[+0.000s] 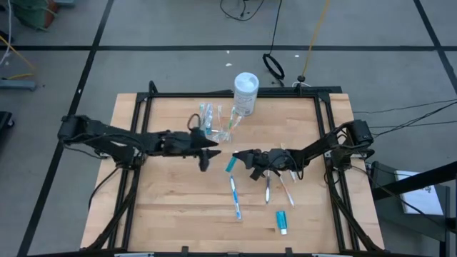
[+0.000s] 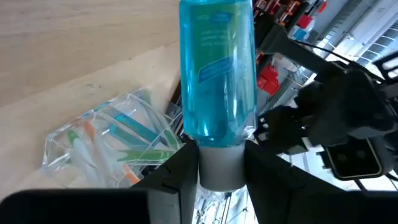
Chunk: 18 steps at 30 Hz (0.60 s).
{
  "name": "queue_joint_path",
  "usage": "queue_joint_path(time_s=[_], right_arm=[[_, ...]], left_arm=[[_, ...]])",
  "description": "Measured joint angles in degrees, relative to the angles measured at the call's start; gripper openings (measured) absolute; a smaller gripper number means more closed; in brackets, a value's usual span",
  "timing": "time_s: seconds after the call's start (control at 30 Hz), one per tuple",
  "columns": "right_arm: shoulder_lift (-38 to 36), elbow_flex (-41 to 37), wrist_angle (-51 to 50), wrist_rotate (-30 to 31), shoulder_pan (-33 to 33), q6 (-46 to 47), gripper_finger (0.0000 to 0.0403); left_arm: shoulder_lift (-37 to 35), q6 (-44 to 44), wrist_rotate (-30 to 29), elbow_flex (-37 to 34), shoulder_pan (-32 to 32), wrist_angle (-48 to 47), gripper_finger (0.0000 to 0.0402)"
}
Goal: Pick & Place toothbrushing station
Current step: Put the blue mouthwash into the transparent organizer
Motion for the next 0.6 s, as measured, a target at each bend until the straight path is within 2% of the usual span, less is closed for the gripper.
queue_joint_path(time_s=[0.23,0.4,0.6], right_arm=[[0.00,0.00,0.15,-0.02,-0.02,-0.19,0.0098],[0.00,0.00,1.74,-0.07,-0.02,-1.28,0.0106],[0.00,0.00,2.06,-0.09,-0.03,-1.07,0.0102]], left_arm=[[9.39,-4.32,-0.16,3.98,-0.83,2.89,0.0184],[12.38,-4.81,0.30,4.58,-0.37,3.05,0.0184],[12.62,-5.11,9.14,4.58,1.25,3.85,0.0184]])
